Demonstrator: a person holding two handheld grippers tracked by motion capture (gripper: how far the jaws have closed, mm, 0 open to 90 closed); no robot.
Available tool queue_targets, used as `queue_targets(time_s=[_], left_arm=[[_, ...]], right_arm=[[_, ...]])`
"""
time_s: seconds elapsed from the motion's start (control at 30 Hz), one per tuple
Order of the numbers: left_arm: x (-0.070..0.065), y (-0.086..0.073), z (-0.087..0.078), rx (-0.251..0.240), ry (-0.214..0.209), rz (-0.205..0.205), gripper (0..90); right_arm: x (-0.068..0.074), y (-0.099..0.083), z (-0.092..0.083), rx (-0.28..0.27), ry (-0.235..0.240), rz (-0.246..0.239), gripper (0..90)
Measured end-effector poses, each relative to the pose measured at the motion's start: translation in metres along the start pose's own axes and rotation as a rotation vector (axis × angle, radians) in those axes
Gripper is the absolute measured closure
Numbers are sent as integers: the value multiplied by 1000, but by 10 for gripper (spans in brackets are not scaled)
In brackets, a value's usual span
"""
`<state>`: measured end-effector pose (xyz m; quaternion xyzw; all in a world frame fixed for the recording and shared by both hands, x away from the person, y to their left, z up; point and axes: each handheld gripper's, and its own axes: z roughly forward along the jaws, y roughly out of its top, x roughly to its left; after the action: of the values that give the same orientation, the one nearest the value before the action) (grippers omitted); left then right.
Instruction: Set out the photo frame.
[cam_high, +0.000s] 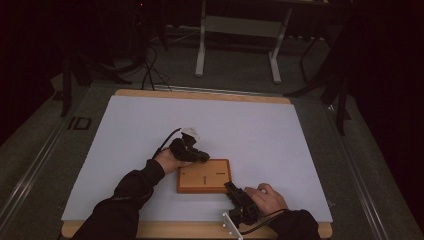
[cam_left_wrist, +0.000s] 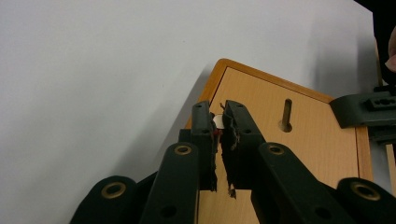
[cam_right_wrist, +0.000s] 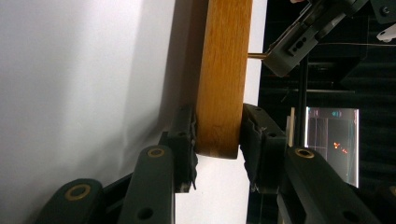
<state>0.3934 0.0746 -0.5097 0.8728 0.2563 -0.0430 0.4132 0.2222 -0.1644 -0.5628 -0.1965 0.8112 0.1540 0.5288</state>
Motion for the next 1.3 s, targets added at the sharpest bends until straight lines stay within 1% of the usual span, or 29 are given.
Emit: queue_targets(time_s=[0.1,0.17,0.2,0.23,0.27,0.3,0.33,0.37,0.4,0.47,0.5,0.57,0.6,0.63,0.67,0.7,0.77,0.83,0.93,0.97,1.0,1.13,1.17,1.2,1.23,1.3], left_arm=[[0,0,0,4,1,8,833],[-1,0,0,0,6,34,829],[-3,0,-1,-2,18,49,823],[-3,0,-1,-1,34,56,777],[-4,0,-2,-9,59,66,686],[-5,-1,-4,-25,55,63,599],[-5,-1,-6,-31,46,71,594],[-6,-1,-9,-43,54,90,579],[-8,-2,-12,-51,58,99,524],[-9,-2,-16,-65,43,93,458],[-9,-3,-19,-72,39,92,408],[-11,-5,-24,-86,37,107,328],[-13,-6,-26,-96,37,112,249],[-14,-8,-29,-101,37,114,190],[-15,-9,-31,-105,45,121,168],[-17,-10,-33,-109,54,127,150],[-20,-13,-37,-116,66,144,143],[-22,-15,-43,-138,60,144,125],[-25,-19,-53,-162,73,151,119],[-25,-19,-53,-162,73,151,119],[-27,-20,-59,-171,85,154,119],[-31,-24,-73,-201,97,156,118],[-31,-24,-73,-201,97,156,116],[-34,-26,-82,-223,106,158,116],[-36,-28,-86,-233,107,159,116],[-38,-31,-93,-240,115,162,116]], right_arm=[[-1,0,0,1,9,-2,664],[-1,-1,0,-7,14,-3,664],[-1,-1,0,-12,16,-4,664],[-2,-1,0,-15,19,-2,664],[-2,-1,-1,-17,20,-1,664],[-3,-1,-1,-21,22,0,665],[-3,-1,-1,-28,25,1,665],[-4,-1,-2,-29,27,6,665],[-4,-1,-2,-30,29,5,666],[-5,-1,-2,-39,32,16,666],[-6,-1,-2,-41,34,26,666],[-7,-2,-2,-48,34,21,668],[-8,-2,-3,-48,31,14,671],[-9,-2,-3,-49,32,17,672],[-10,-2,-3,-53,35,24,674],[-11,-2,-3,-54,35,23,677],[-14,-3,-4,-58,39,29,679],[-16,-3,-4,-60,40,31,682],[-21,-4,-4,-63,52,46,684],[-21,-4,-4,-63,52,46,684],[-22,-5,-4,-67,56,52,684],[-29,-6,-5,-79,83,76,687],[-29,-6,-5,-79,83,76,687],[-31,-7,-5,-82,90,78,688],[-37,-9,-5,-84,111,90,689],[-42,-11,-5,-94,129,106,689]])
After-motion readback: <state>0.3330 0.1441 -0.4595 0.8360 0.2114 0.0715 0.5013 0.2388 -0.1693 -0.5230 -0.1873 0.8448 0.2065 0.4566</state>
